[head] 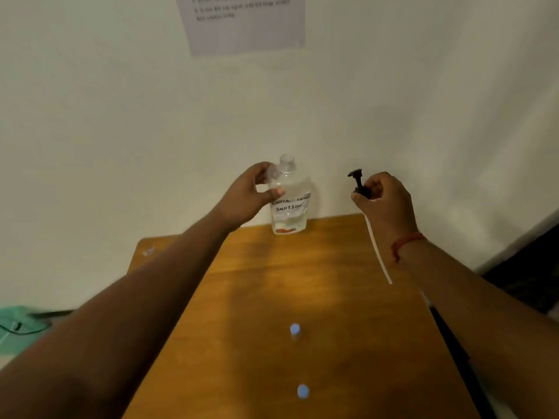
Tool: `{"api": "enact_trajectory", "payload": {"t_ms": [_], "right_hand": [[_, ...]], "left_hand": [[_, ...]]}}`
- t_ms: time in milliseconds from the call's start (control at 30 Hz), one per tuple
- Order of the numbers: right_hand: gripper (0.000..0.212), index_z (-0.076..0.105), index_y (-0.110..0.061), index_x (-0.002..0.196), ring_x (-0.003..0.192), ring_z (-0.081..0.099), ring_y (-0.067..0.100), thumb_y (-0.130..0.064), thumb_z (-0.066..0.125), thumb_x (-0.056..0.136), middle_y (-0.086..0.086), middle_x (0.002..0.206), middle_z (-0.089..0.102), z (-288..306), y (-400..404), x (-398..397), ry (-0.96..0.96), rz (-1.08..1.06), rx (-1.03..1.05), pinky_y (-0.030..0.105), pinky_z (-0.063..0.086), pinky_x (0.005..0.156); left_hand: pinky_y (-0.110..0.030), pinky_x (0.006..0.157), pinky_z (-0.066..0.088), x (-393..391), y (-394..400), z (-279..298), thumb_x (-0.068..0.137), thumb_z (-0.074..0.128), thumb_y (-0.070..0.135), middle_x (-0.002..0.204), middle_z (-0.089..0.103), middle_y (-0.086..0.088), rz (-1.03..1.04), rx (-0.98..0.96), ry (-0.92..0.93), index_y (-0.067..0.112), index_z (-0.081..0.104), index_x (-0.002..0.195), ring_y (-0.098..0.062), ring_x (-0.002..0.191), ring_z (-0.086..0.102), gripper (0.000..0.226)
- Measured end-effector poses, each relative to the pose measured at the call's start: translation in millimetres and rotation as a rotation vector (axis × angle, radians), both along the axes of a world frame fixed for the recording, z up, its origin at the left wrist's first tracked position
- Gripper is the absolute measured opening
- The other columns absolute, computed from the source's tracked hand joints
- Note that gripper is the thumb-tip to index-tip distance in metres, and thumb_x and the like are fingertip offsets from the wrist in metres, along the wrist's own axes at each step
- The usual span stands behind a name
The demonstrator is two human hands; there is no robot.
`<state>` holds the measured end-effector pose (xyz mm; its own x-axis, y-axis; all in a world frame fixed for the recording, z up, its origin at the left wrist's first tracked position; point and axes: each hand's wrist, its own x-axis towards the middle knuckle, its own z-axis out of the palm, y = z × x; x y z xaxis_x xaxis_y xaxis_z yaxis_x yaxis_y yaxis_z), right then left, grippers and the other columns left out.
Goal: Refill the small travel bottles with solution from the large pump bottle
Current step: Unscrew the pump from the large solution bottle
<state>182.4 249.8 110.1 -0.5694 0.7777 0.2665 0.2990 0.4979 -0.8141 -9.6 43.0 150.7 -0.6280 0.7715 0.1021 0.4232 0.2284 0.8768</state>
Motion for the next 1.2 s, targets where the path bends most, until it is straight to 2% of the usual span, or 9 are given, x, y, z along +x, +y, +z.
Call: {"api": "enact_trajectory", "payload": {"t_ms": [167,233,300,400,533,633,767,900,1200], "right_hand": [[0.024,0.055,-0.017,0.094,0.082,0.057,0.02,-0.025,0.075,0.082,-0.003,0.09,0.055,-90,-5,27,-0.271,-0.073,-0.096,0.034,0.051,0.069],[0.023,0.054,-0.02,0.093,0.08,0.056,0.02,-0.027,0.073,0.082,-0.007,0.085,0.052,-122,-9,39,-0.353,-0.1,-0.131,0.029,0.045,0.063],[0.023,0.051,-0.023,0.091,0.081,0.056,0.021,-0.03,0.072,0.083,-0.001,0.092,0.057,-151,-15,50,-0.441,-0.118,-0.143,0.028,0.043,0.06],[0.026,0.046,-0.029,0.093,0.093,0.056,0.028,-0.031,0.071,0.084,0.004,0.107,0.056,-187,-24,62,-0.567,-0.14,-0.171,0.037,0.051,0.07],[0.026,0.052,-0.024,0.099,0.097,0.057,0.03,-0.032,0.072,0.084,0.005,0.11,0.056,-223,-34,74,-0.666,-0.167,-0.197,0.043,0.055,0.077],[0.033,0.055,-0.019,0.108,0.097,0.058,0.031,-0.034,0.072,0.083,0.007,0.109,0.058,-238,-38,82,-0.727,-0.182,-0.219,0.047,0.056,0.08],[0.032,0.056,-0.019,0.104,0.098,0.059,0.031,-0.035,0.073,0.082,0.007,0.109,0.059,-252,-40,89,-0.773,-0.21,-0.242,0.049,0.056,0.081],[0.034,0.056,-0.02,0.106,0.1,0.058,0.032,-0.037,0.074,0.082,0.007,0.11,0.058,-259,-38,94,-0.81,-0.222,-0.259,0.05,0.055,0.082],[0.042,0.054,-0.02,0.115,0.11,0.055,0.033,-0.039,0.073,0.083,0.008,0.121,0.054,-266,-35,93,-0.836,-0.231,-0.292,0.053,0.052,0.09]], "left_hand": [[-0.038,0.105,0.05,3,-2,-53,0.09,0.076,0.018,0.125,0.066,0.001,-0.006,-0.102,-0.034,0.016,0.057,0.132,-0.013,0.122,0.06,0.045],[-0.041,0.107,0.049,4,-5,-73,0.09,0.076,0.018,0.126,0.066,0.001,-0.004,-0.126,-0.059,0.017,0.057,0.132,-0.014,0.123,0.059,0.046],[-0.041,0.108,0.048,5,-7,-91,0.089,0.077,0.017,0.125,0.066,0.003,0.01,-0.142,-0.089,0.022,0.056,0.128,-0.012,0.123,0.059,0.044],[-0.04,0.108,0.048,6,-8,-114,0.088,0.078,0.017,0.123,0.065,0.006,0.023,-0.169,-0.116,0.027,0.055,0.127,-0.01,0.123,0.057,0.046],[-0.038,0.107,0.047,11,-8,-136,0.088,0.078,0.017,0.126,0.064,0.004,0.011,-0.195,-0.142,0.021,0.054,0.132,-0.011,0.126,0.056,0.05],[-0.031,0.103,0.047,14,-8,-146,0.089,0.077,0.016,0.124,0.064,0.007,0.002,-0.198,-0.159,0.021,0.053,0.133,-0.004,0.122,0.056,0.051],[-0.016,0.093,0.047,18,-6,-156,0.089,0.076,0.012,0.119,0.064,0.014,0.0,-0.209,-0.178,0.024,0.053,0.128,0.011,0.113,0.057,0.047],[-0.03,0.104,0.046,18,-5,-163,0.088,0.077,0.013,0.132,0.063,0.001,-0.011,-0.226,-0.172,0.014,0.05,0.139,-0.01,0.128,0.055,0.058],[-0.032,0.105,0.045,17,-8,-177,0.088,0.078,0.014,0.134,0.062,0.0,-0.032,-0.264,-0.182,0.015,0.05,0.137,-0.012,0.13,0.053,0.056]]}}
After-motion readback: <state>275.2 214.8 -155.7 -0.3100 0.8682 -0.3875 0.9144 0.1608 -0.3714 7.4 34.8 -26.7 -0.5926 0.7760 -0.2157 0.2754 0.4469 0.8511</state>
